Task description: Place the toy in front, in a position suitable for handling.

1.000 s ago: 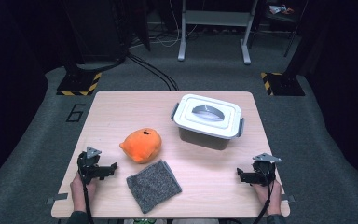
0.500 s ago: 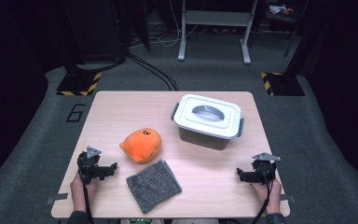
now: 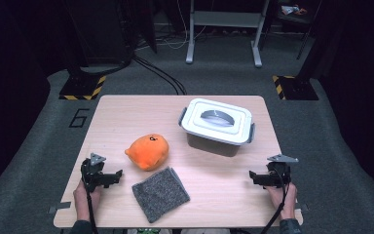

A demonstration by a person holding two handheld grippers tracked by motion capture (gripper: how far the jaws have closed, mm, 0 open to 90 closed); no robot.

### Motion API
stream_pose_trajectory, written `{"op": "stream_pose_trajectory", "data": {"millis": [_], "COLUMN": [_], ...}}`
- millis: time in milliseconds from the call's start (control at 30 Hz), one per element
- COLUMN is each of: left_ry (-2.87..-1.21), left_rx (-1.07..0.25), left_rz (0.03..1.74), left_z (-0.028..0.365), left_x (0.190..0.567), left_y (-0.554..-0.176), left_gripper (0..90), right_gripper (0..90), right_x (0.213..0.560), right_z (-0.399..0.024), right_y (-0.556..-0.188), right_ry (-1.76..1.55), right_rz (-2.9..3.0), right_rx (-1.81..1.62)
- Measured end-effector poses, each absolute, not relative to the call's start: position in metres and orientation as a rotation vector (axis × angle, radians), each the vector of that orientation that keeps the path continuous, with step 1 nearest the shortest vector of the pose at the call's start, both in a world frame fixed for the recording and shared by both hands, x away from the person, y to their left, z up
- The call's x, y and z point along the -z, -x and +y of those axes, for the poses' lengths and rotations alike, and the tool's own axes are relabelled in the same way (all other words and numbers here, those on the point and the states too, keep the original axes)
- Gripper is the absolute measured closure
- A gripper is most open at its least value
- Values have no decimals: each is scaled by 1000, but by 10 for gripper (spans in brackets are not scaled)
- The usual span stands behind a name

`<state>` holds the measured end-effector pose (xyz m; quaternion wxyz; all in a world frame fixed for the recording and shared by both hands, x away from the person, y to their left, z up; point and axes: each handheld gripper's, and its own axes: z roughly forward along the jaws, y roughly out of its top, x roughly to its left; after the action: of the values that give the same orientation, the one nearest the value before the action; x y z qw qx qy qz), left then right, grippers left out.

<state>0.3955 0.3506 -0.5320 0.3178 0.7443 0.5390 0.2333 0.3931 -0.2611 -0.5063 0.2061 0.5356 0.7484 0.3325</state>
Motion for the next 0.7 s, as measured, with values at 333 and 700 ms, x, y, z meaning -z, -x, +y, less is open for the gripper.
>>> {"op": "stream_pose_trajectory", "data": {"millis": [333,700], "left_ry": [-1962,-1962], "left_rx": [-614,-614], "left_rz": [1417,1418], "left_z": [351,351], "left_x": [532,532], "left_y": [-395,-395], "left_gripper": [1,1], "right_gripper": [11,24], "right_x": [481,455], "right_z": [-259,-259], "right_y": [-406,-421], "right_ry": [-1475,-1453], "right_rz": [2059,2036], "right_rx": [-969,-999]}}
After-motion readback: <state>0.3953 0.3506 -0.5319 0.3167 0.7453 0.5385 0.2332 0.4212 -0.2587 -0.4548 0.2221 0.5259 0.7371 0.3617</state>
